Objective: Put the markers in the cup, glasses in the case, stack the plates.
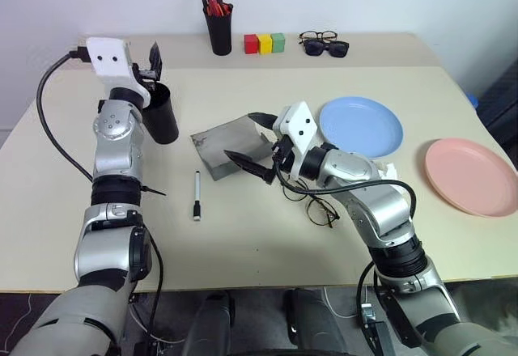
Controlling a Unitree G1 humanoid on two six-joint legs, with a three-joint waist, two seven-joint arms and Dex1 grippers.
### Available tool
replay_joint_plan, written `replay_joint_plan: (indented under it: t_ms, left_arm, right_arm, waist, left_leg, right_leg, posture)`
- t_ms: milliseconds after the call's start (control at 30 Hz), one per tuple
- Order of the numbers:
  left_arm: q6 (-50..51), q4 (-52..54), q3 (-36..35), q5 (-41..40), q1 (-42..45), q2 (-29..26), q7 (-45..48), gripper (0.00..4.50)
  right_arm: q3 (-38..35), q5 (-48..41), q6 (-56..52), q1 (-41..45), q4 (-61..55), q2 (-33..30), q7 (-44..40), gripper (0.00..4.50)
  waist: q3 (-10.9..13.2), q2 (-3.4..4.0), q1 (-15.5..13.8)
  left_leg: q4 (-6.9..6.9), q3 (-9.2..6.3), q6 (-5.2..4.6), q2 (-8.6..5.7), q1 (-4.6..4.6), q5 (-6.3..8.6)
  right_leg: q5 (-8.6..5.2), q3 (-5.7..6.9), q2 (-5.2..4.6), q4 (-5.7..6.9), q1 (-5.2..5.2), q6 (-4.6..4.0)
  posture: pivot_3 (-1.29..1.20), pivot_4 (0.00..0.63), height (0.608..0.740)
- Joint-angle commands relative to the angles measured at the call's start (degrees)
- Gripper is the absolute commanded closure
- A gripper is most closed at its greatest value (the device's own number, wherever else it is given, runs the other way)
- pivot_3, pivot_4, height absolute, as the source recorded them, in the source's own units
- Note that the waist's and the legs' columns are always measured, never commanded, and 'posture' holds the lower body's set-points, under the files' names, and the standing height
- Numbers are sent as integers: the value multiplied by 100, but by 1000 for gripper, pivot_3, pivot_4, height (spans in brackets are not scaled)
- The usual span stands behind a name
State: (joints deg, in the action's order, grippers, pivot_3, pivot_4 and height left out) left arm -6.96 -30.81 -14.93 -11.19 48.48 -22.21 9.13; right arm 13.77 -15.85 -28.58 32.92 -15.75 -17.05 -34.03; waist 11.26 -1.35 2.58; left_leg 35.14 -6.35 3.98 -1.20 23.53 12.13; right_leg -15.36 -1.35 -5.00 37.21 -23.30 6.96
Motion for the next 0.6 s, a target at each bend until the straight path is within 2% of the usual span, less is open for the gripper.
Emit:
replay_joint_plan:
  t_ms: [33, 100, 233, 367, 467, 600]
  left_arm:
    - [709, 1892, -122, -614, -399, -171, 327, 1193]
    - [1507, 2806, -76, -1032, -778, -310, 536, 1193]
    - [3957, 5022, 102, -2147, -2206, -1367, 1190, 25]
    - [6043, 6071, -67, -2821, -2969, -2118, 847, 25]
    - [7622, 6223, -142, -3268, -2816, -1870, 159, 25]
    - [8886, 6326, 148, -3373, -2586, -1447, -210, 25]
  right_arm:
    - [-236, -37, -15, 6, -277, -143, -46, 0]
    - [-278, -57, -27, -3, -270, -212, -80, 0]
    - [-377, -71, 3, 12, -171, -379, -193, 0]
    - [-454, -282, -105, 49, -173, -624, -591, 0]
    - [-376, -492, -192, -34, -365, -1094, -1278, 0]
    - [-371, -548, -211, -27, -344, -1240, -1454, 0]
  waist:
    - [0, 0, -5]
    - [0, 1, 0]
    - [2, 10, 55]
    - [3, 10, 13]
    - [3, 10, -45]
    - [1, 7, -32]
  left_leg:
    - [0, -1, 0, 0, 0, 0]
    - [-1, 0, 0, 2, 0, 0]
    - [-3, 5, -1, 3, -6, 0]
    - [1, 0, -1, 4, -7, 0]
    - [9, -4, -1, 3, -11, 0]
    - [9, -5, -4, 2, -12, 2]
  right_leg:
    - [0, 0, 0, 1, 0, 0]
    - [0, -2, 0, 0, 0, 0]
    - [-1, -11, 2, 3, 1, -1]
    - [-1, -8, 4, 9, 6, -2]
    - [0, -4, 4, 5, 19, -3]
    - [0, -1, 4, -1, 23, -2]
  posture:
    - [0, 150, 740]
    - [0, 150, 740]
    - [0, 150, 740]
    - [0, 150, 740]
    - [0, 150, 740]
    - [0, 150, 740]
